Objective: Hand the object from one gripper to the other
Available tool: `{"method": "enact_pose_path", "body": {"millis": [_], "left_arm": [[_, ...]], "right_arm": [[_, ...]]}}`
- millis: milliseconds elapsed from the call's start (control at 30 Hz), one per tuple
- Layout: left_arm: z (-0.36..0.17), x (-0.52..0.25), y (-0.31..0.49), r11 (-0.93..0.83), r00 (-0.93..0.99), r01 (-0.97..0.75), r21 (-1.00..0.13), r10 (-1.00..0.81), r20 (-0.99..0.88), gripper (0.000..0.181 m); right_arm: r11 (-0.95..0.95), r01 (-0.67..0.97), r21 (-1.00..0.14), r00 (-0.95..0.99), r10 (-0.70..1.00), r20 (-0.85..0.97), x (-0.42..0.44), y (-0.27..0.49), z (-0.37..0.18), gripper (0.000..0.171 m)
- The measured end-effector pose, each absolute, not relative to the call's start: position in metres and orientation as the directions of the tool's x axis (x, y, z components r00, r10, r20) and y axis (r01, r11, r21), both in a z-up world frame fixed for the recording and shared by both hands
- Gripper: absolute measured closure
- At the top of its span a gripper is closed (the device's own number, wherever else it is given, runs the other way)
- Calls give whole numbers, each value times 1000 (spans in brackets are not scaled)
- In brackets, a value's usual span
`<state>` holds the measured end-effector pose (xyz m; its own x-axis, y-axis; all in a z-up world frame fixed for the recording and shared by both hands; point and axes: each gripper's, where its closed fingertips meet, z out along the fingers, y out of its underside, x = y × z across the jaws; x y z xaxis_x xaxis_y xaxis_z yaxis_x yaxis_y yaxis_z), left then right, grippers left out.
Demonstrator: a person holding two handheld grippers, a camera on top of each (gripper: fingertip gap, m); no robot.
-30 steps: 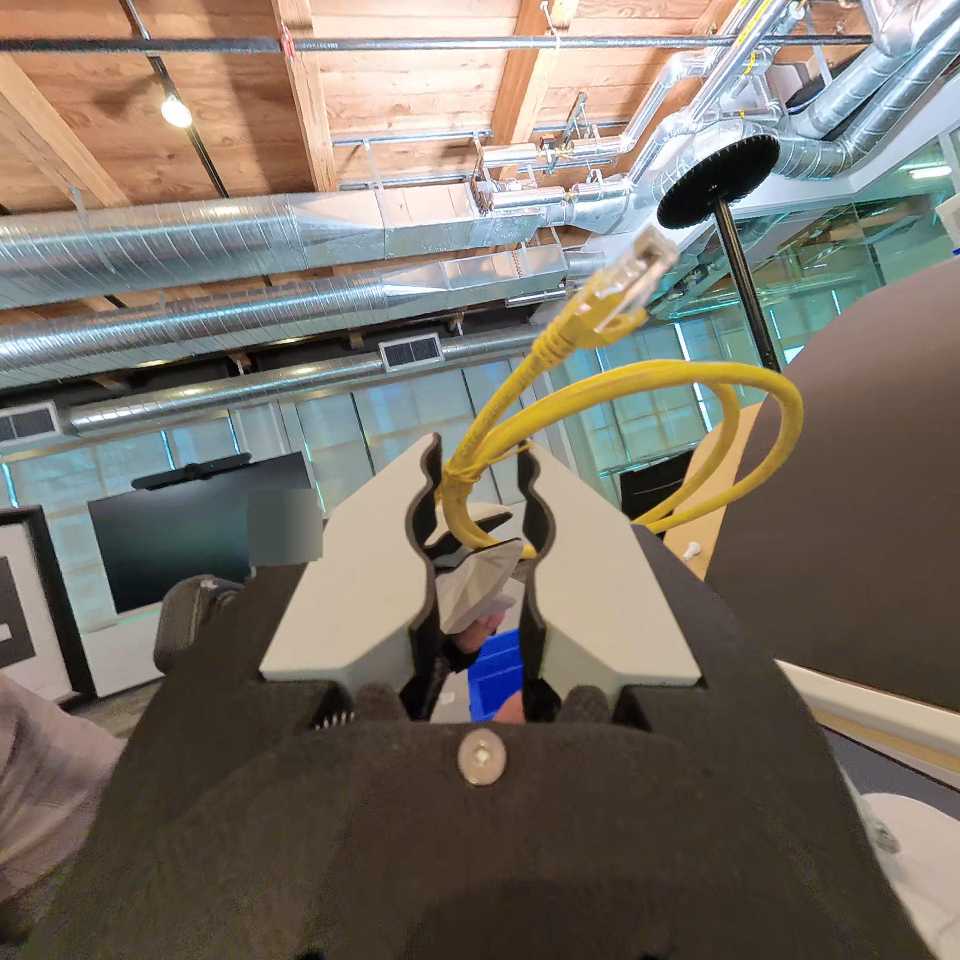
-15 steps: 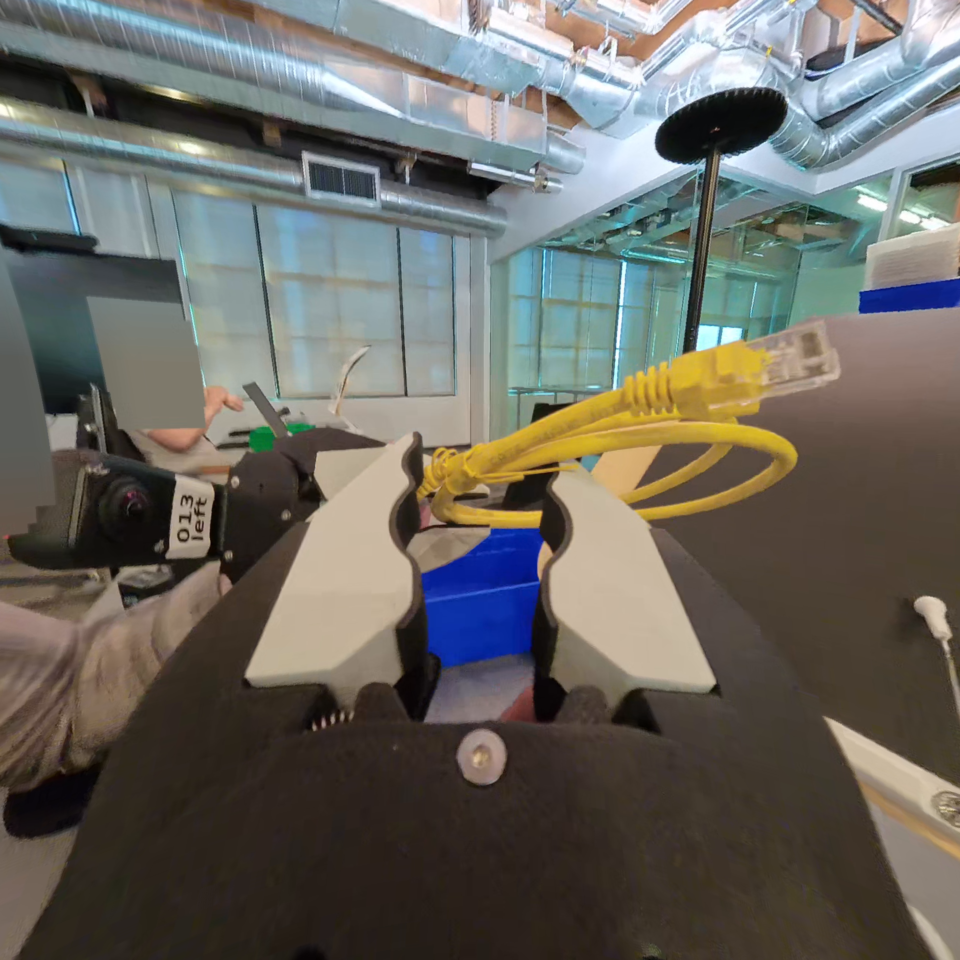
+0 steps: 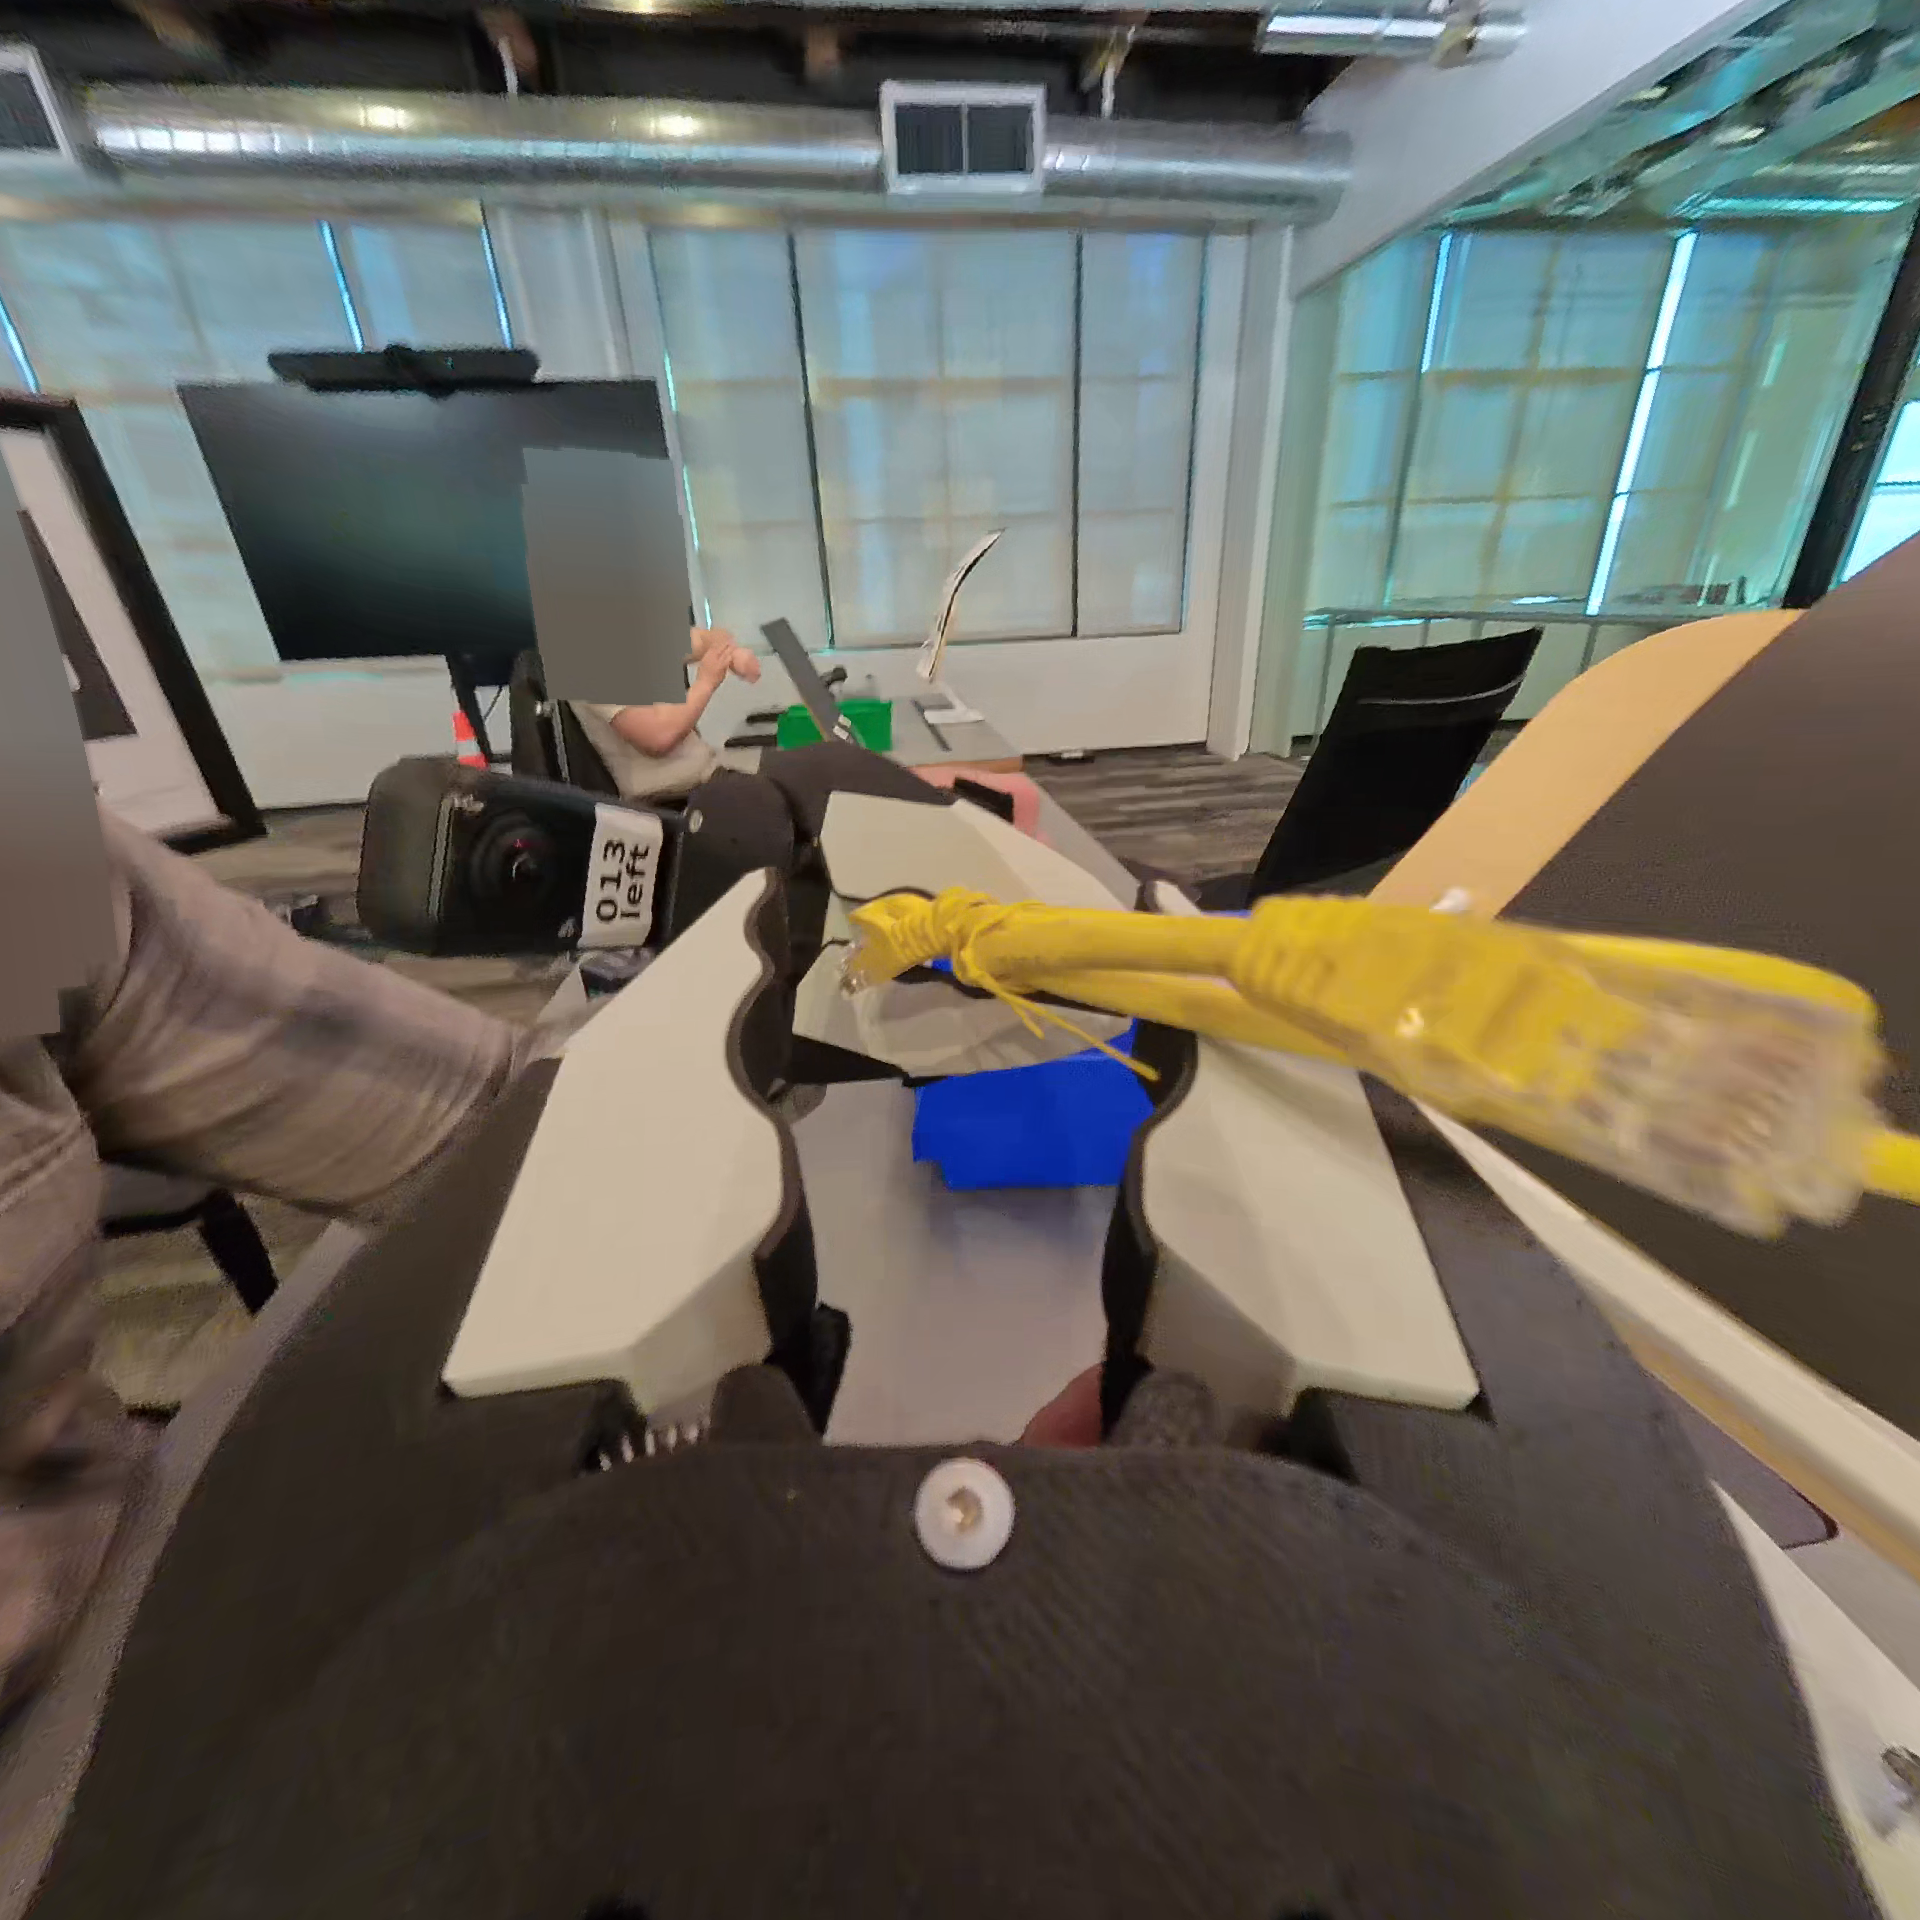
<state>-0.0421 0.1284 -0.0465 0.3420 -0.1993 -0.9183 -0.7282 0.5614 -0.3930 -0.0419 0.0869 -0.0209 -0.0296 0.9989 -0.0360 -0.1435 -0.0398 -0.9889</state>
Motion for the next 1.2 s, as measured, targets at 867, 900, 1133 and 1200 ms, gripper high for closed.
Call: {"method": "enact_pose_path", "body": {"millis": [867,900,1133,1200], "left_arm": [[-51,-45,125,506,399,-656,-560,-397,-826,169],[-50,-45,125,503,404,-653,-566,-401,-822,169],[-51,-53,130,471,410,-676,-567,-399,-820,169],[-54,-54,131,458,398,-692,-558,-403,-824,169]], "right_arm": [[467,221,-856,-334,861,383,-32,9,-91,135],[463,178,-868,-337,858,388,-32,4,-82,135],[576,100,-811,12,814,580,-22,39,-21,130],[649,205,-733,134,723,678,-21,60,-17,127]]}}
